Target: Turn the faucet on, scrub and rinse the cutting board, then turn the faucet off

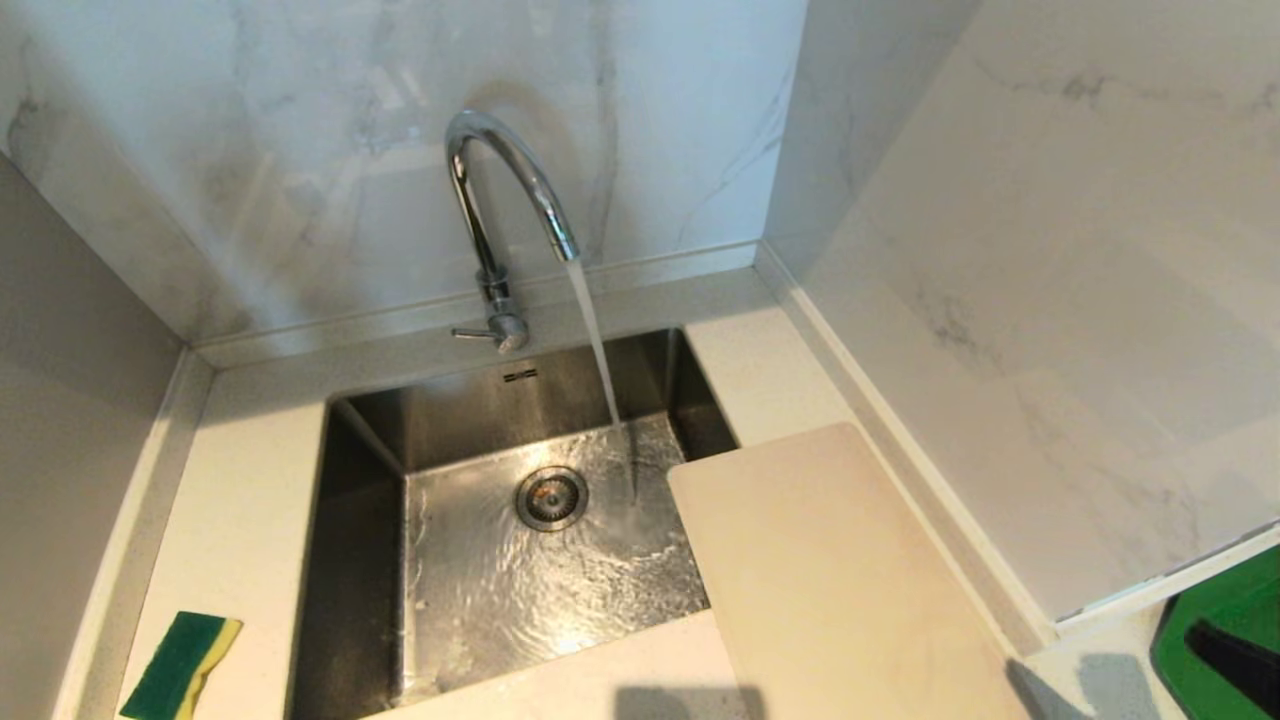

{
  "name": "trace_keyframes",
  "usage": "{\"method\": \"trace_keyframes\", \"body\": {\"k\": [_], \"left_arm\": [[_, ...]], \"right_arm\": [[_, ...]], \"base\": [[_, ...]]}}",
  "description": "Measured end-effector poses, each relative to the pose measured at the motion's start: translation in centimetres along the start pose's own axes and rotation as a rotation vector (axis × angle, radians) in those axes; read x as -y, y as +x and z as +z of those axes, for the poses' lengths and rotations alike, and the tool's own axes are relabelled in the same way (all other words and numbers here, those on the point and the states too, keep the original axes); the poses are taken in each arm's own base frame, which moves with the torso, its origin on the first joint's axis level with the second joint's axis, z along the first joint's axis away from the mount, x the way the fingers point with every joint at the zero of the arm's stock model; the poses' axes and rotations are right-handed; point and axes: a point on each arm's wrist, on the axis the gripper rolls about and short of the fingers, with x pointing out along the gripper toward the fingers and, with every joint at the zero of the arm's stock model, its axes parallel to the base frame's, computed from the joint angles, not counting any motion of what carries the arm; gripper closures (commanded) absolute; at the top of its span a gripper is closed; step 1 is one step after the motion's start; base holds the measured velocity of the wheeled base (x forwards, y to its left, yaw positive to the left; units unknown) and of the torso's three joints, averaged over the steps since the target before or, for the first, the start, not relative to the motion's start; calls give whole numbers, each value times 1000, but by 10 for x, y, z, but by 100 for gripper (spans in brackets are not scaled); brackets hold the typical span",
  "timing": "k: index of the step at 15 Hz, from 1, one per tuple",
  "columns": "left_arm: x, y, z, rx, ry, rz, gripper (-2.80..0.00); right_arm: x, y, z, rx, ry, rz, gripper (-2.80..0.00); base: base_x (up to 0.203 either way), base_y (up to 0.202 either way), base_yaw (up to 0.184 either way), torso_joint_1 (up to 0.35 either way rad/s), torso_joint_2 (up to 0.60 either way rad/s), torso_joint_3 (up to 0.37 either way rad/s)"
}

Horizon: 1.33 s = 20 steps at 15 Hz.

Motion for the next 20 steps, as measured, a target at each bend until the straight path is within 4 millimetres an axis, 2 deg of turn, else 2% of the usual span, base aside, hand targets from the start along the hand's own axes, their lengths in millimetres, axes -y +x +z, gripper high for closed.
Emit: {"method": "trace_keyframes", "body": {"k": [2,5,10,12,15,20], "left_arm": [[0,0,0,0,0,0,0],[0,0,0,0,0,0,0],[0,0,0,0,0,-1,0],[0,0,0,0,0,0,0],[0,0,0,1,0,0,0],[0,0,0,1,0,0,0]], "right_arm": [[-5,-2,13,-35,23,26,0],[-7,7,30,-81,37,72,0],[-4,22,33,-148,67,121,0],[-5,19,31,-141,62,124,0],[-10,1,23,-100,41,138,0],[-12,-32,-14,-100,40,100,0]], "base": [[0,0,0,0,0,0],[0,0,0,0,0,0],[0,0,0,0,0,0],[0,0,0,0,0,0],[0,0,0,0,0,0],[0,0,0,0,0,0]]}}
